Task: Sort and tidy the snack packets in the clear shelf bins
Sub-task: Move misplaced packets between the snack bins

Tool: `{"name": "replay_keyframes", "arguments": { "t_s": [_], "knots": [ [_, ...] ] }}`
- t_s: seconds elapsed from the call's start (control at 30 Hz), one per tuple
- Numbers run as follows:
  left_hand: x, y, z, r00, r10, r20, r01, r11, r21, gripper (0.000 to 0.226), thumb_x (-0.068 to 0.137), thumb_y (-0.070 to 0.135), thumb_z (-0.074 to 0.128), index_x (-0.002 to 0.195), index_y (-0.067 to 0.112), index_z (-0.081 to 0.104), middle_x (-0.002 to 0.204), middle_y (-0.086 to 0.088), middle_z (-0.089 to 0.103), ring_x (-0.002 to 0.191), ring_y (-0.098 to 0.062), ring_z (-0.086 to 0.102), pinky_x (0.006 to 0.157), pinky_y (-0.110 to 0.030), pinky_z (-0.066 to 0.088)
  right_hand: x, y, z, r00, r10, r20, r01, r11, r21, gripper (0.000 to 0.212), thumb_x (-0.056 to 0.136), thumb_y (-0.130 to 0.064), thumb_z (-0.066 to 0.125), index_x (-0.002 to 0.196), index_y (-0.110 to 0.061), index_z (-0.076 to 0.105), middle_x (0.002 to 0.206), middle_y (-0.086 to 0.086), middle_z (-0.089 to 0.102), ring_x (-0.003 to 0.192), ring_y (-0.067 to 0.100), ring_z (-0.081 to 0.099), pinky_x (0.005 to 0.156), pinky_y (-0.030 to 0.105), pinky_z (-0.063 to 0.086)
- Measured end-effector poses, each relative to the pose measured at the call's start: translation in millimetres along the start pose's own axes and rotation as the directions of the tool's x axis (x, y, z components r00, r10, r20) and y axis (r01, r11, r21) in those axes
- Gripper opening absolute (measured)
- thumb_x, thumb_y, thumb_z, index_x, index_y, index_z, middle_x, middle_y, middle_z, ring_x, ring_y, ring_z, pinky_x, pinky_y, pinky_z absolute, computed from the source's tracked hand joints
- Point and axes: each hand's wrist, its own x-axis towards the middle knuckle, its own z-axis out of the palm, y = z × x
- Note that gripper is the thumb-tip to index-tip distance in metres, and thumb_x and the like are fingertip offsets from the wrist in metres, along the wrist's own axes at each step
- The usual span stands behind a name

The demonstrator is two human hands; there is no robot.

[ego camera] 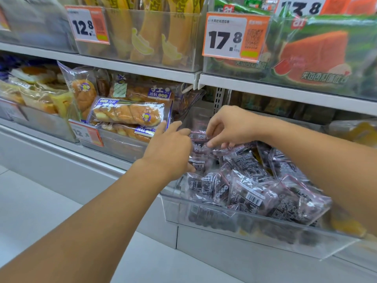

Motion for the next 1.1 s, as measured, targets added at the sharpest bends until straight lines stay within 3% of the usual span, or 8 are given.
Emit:
{"name": "replay_keyframes", "arguments": {
  "t_s": [0.2, 0.33, 0.47, 0.6, 0.67, 0.8, 0.93, 1.1],
  "knots": [
    [1, 1, -1, 1.0, -0.012, 0.01, 0.012, 0.999, -0.035, 0.048, 0.085, 0.062, 0.067, 0.123, 0.031, 0.069, 0.154, 0.004, 0.038, 0.152, -0.024, 0.013, 0.123, -0.05, 0.013, 32, 1, 41, 0.987, 0.089, 0.13, -0.052, 0.964, -0.262, 0.023, 0.092, -0.022, 0.072, 0.103, -0.002, 0.07, 0.068, 0.006, 0.07, 0.057, 0.018, 0.071, 0.062, 0.033, 0.06],
    [1, 3, -1, 0.997, -0.072, 0.006, 0.072, 0.997, -0.007, 0.051, 0.087, 0.06, 0.066, 0.127, 0.029, 0.066, 0.158, 0.002, 0.034, 0.152, -0.025, 0.012, 0.124, -0.05, 0.01, 37, 5, 48, 0.994, -0.055, -0.093, 0.028, 0.963, -0.268, 0.015, 0.086, -0.006, 0.074, 0.074, -0.015, 0.074, 0.066, -0.001, 0.068, 0.064, 0.014, 0.066, 0.067, 0.031, 0.057],
    [6, 18, 0, 0.986, -0.152, -0.062, 0.159, 0.98, 0.119, 0.052, 0.095, 0.045, 0.063, 0.14, 0.02, 0.054, 0.157, -0.004, 0.032, 0.151, -0.029, 0.013, 0.122, -0.054, 0.008, 21, 12, 53, 0.93, -0.079, -0.359, 0.043, 0.993, -0.107, 0.011, 0.088, -0.009, 0.073, 0.079, -0.012, 0.078, 0.069, -0.005, 0.068, 0.066, 0.004, 0.061, 0.078, 0.029, 0.054],
    [13, 25, -3, 0.978, -0.17, -0.122, 0.179, 0.982, 0.067, 0.042, 0.09, 0.031, 0.072, 0.128, 0.017, 0.058, 0.131, -0.004, 0.052, 0.132, -0.028, 0.039, 0.112, -0.044, 0.031, 15, 14, 26, 0.986, 0.105, -0.127, -0.097, 0.993, 0.064, 0.025, 0.082, -0.02, 0.082, 0.096, -0.008, 0.065, 0.078, 0.006, 0.072, 0.066, 0.02, 0.072, 0.063, 0.035, 0.061],
    [13, 23, -3, 0.972, -0.186, -0.146, 0.187, 0.982, -0.009, 0.045, 0.086, 0.024, 0.076, 0.124, 0.017, 0.053, 0.125, -0.003, 0.053, 0.126, -0.026, 0.044, 0.105, -0.042, 0.036, 13, 18, 6, 0.985, 0.156, -0.074, -0.162, 0.984, -0.08, 0.036, 0.075, -0.028, 0.087, 0.094, -0.009, 0.063, 0.079, 0.004, 0.072, 0.068, 0.02, 0.069, 0.058, 0.032, 0.054],
    [9, 27, -2, 0.952, -0.199, -0.233, 0.201, 0.98, -0.015, 0.056, 0.082, 0.015, 0.076, 0.123, 0.016, 0.038, 0.123, -0.007, 0.043, 0.12, -0.027, 0.043, 0.103, -0.041, 0.038, 10, 31, 8, 0.983, 0.174, 0.065, -0.14, 0.923, -0.359, 0.055, 0.073, -0.04, 0.087, 0.115, -0.014, 0.063, 0.105, -0.002, 0.066, 0.095, 0.021, 0.064, 0.084, 0.036, 0.055],
    [6, 31, -5, 0.956, -0.127, -0.265, 0.15, 0.986, 0.068, 0.033, 0.081, 0.005, 0.067, 0.11, 0.018, 0.056, 0.11, -0.005, 0.035, 0.112, -0.028, 0.039, 0.098, -0.04, 0.035, 8, 37, 13, 0.965, 0.202, 0.165, -0.126, 0.915, -0.383, 0.072, 0.079, -0.048, 0.08, 0.137, -0.013, 0.054, 0.131, 0.0, 0.058, 0.115, 0.023, 0.058, 0.102, 0.039, 0.048],
    [6, 28, -6, 0.982, -0.03, -0.186, 0.052, 0.992, 0.114, 0.036, 0.084, -0.001, 0.063, 0.109, 0.025, 0.068, 0.109, 0.001, 0.055, 0.107, -0.024, 0.05, 0.101, -0.039, 0.029, 2, 36, 13, 0.965, 0.216, 0.151, -0.168, 0.945, -0.282, 0.046, 0.085, -0.048, 0.074, 0.098, -0.004, 0.071, 0.084, 0.0, 0.063, 0.075, 0.016, 0.057, 0.07, 0.028, 0.048]
  ]
}}
